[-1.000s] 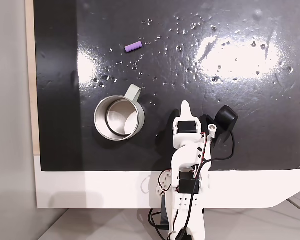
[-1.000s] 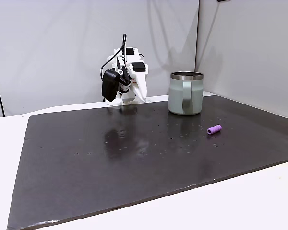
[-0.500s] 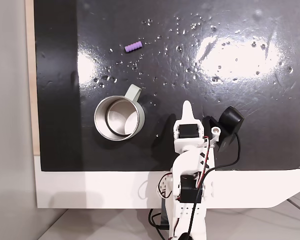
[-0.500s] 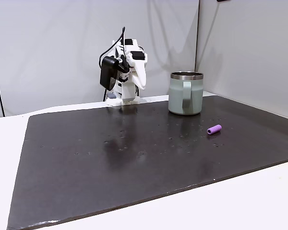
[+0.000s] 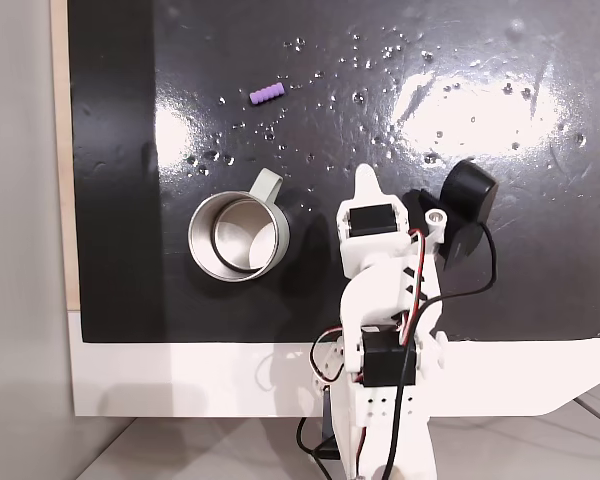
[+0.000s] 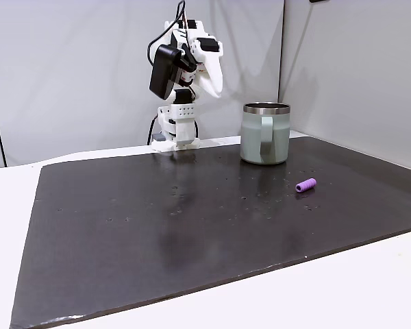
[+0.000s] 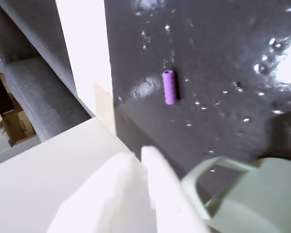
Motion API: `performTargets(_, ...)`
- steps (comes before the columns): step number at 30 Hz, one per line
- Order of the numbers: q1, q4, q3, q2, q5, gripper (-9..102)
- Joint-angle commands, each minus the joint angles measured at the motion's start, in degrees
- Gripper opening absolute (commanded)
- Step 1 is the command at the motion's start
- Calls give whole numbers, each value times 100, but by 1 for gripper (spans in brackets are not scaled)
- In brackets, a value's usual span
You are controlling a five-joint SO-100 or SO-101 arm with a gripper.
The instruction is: Grasp a pengrip and put it in the cup.
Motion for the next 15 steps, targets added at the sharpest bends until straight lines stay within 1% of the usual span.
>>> performTargets(1,-149,70,-1257,-861,149,0)
performTargets(6,-352,413,-2399,-1872,571,0)
performTargets(9,-422,817,-3208,-2531,817,0)
performTargets(15,-563,1397,-4685,-3551,879,0)
